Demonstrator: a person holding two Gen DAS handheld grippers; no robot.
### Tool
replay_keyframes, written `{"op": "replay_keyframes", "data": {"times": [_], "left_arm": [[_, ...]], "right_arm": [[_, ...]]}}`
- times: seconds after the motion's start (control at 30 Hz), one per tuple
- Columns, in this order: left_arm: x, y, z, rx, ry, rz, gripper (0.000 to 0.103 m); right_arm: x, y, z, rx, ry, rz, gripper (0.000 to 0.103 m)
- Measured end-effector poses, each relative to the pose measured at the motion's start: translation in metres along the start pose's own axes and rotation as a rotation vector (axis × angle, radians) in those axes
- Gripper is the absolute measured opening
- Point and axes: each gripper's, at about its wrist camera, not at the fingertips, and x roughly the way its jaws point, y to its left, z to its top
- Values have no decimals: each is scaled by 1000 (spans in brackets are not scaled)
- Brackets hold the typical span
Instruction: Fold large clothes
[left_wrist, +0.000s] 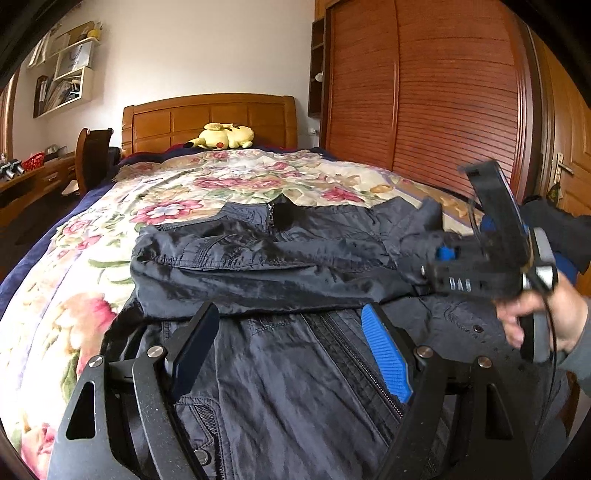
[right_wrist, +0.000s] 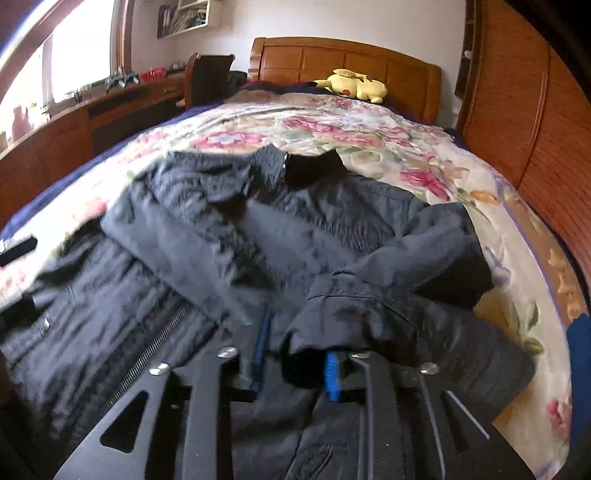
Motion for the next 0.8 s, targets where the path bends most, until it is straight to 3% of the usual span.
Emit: {"op": "replay_keyframes", "data": {"times": [0.1, 0.17, 0.3, 0.4, 0.7, 0.8], "left_arm": [[-3, 3, 0, -8, -23, 10, 80], [-4, 4, 0, -10, -26, 13, 80], [-5, 5, 0, -10, -26, 12, 80], [-6, 5, 0, -7, -27, 9, 80], [-9, 1, -2, 18, -24, 3, 80], [-10, 0, -2, 18, -24, 0, 80]], "right_arm": [[-7, 11, -8, -33, -10, -10, 49], [-15, 14, -11, -36, -23, 0, 55], [-32, 13, -17, -29, -48, 9, 56], [-46, 12, -19, -46, -61, -44, 57], [-90, -6, -27, 14, -159, -90, 57], [-99, -14, -29, 40, -190, -120, 63]]}}
